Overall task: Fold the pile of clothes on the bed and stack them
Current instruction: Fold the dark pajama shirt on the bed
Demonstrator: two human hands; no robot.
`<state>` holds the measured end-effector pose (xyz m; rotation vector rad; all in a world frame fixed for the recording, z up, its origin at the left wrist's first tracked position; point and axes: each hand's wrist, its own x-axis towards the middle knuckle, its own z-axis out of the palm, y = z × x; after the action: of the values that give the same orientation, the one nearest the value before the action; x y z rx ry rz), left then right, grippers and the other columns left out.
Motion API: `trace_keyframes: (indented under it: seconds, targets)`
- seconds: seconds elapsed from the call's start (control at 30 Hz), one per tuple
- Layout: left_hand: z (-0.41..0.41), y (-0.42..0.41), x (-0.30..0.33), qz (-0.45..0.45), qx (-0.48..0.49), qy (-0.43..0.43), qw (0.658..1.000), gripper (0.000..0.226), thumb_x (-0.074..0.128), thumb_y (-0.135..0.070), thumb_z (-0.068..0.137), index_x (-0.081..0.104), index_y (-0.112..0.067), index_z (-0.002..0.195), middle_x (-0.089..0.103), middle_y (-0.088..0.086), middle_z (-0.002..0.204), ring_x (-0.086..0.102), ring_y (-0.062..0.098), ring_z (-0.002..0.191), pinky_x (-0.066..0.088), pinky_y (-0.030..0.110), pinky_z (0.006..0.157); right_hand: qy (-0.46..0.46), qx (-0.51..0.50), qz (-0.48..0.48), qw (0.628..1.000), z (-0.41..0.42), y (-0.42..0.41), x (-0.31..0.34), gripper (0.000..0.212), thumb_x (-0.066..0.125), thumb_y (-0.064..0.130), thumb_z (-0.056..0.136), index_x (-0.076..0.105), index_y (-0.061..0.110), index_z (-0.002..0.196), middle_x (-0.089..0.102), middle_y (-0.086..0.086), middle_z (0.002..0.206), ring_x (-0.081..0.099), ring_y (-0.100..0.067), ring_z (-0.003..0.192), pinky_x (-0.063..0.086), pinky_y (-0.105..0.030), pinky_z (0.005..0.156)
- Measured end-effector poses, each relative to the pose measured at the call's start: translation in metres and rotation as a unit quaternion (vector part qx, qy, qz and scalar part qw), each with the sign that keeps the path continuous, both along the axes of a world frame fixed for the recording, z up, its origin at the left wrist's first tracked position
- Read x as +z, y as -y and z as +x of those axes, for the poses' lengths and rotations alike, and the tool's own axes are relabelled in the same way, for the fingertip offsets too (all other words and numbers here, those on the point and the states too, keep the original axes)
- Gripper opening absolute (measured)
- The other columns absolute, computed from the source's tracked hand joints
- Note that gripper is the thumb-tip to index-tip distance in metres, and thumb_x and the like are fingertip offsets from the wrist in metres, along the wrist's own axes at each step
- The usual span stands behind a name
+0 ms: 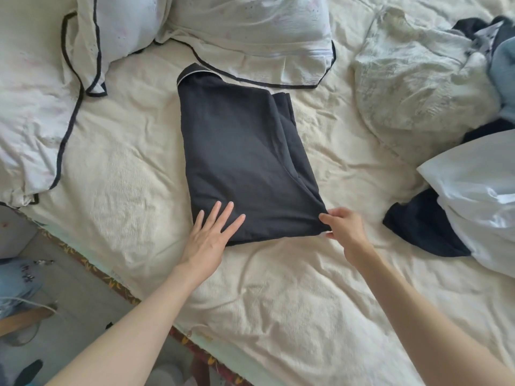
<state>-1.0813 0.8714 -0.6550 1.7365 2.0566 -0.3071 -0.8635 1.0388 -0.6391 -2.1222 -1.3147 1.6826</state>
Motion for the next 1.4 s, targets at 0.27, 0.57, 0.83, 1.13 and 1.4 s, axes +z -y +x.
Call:
trace_keyframes:
  seconds: [0.27,0.57,0.83,1.13,1.4]
  targets:
    - [-0.008,0.016,0.007,0.102,0.237,0.282,0.924,0.063,0.047,0.002,0.087,0.037,-0.024,0.143,0.001,-0.015,0.154,-0.012,0.002,0.142,-0.002,0.023,0.115,0.031,0.057,-0.011,0.998,-0.004,0.011,-0.015,0.024,0.062,0.013,0.084,0.047,0.014,0.066,0.049,-0.004,0.067,0.046,-0.018,0.064,0.041,-0.033,0.062]
    - [-0.028,0.001,-0.002,0.047,0.627,0.427,0.649,0.038,0.057,-0.026,0.094,0.051,-0.007,0.126,0.059,0.0,0.119,0.057,0.014,0.108,0.046,0.027,0.092,-0.004,0.061,-0.019,0.998,-0.022,-0.009,-0.017,0.051,0.063,0.022,0.088,0.023,0.019,0.056,0.026,-0.002,0.059,0.028,-0.02,0.061,0.024,-0.032,0.058]
    - [-0.04,0.011,0.014,0.033,0.636,0.492,0.594,0.008,0.062,-0.01,0.09,0.06,-0.013,0.097,0.067,0.001,0.101,0.063,0.012,0.095,0.046,0.026,0.085,-0.048,-0.021,-0.11,0.993,-0.008,0.005,-0.009,0.005,0.061,0.002,0.088,0.063,0.005,0.091,0.065,-0.007,0.089,0.062,-0.017,0.08,0.051,-0.027,0.063]
    - [-0.016,0.085,0.049,-0.067,0.684,0.486,0.539,0.011,0.063,-0.008,0.089,0.062,-0.008,0.099,0.068,0.006,0.1,0.064,0.02,0.094,0.052,0.031,0.069,-0.036,-0.035,-0.165,0.985,0.037,0.093,0.035,0.004,0.062,-0.001,0.087,0.065,0.002,0.086,0.067,-0.009,0.086,0.065,-0.017,0.076,0.051,-0.019,0.053]
    - [0.013,0.152,0.072,-0.138,0.708,0.478,0.501,0.014,0.065,-0.009,0.087,0.062,-0.005,0.1,0.068,0.01,0.107,0.067,0.017,0.084,0.053,0.028,0.059,-0.008,-0.046,-0.169,0.984,0.072,0.165,0.064,0.02,0.065,0.004,0.086,0.058,0.005,0.104,0.066,-0.015,0.098,0.064,-0.02,0.078,0.05,-0.026,0.063]
